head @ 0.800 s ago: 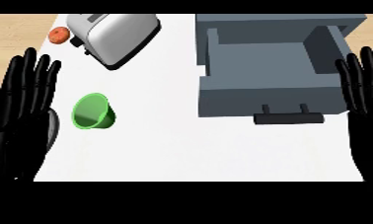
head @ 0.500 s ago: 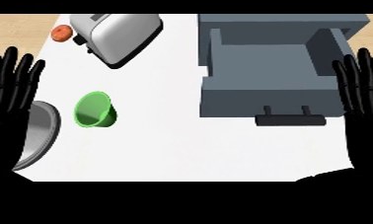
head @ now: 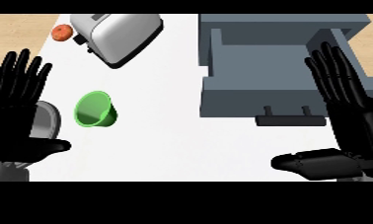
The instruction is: Pick up the cup, place it into the drawer and close the drawer
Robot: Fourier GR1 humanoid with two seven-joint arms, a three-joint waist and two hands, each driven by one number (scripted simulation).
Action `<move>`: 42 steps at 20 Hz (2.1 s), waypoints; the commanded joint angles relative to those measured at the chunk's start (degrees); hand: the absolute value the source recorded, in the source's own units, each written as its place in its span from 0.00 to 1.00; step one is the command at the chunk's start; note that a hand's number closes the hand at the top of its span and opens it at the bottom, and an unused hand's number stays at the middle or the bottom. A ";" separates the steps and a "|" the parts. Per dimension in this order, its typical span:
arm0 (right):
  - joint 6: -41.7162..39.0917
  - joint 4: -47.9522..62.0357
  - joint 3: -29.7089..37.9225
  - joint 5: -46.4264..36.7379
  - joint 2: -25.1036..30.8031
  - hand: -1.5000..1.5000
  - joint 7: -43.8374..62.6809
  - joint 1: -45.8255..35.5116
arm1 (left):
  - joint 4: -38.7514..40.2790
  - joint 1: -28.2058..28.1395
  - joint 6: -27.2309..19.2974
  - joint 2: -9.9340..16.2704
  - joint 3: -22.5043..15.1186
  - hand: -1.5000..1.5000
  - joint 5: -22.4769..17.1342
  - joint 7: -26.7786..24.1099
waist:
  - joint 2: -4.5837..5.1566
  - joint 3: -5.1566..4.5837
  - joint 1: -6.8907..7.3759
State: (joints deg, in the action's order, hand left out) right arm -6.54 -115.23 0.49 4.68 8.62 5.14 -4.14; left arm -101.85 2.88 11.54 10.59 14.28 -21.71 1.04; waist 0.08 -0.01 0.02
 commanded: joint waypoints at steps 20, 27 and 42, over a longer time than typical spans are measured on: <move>-1.45 3.55 4.08 0.64 1.52 0.00 3.30 -9.56 | 50.30 9.09 6.50 6.07 4.77 0.00 11.47 -25.96 | -0.01 -0.03 -0.35; -3.78 10.19 7.46 2.63 3.11 0.00 0.14 -11.56 | 71.62 15.17 5.77 7.61 5.18 0.00 16.66 -40.76 | 0.14 -0.06 -0.54; -2.39 7.33 5.82 1.93 2.43 0.00 4.67 -14.07 | 91.52 22.11 8.40 11.08 6.81 0.00 19.16 -56.56 | 0.40 -0.20 -1.16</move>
State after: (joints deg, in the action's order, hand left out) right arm -10.21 -107.11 6.64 7.07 11.01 7.03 -15.75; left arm -13.03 24.42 15.28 19.64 20.49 -2.33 -52.06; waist 0.51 -0.19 -1.21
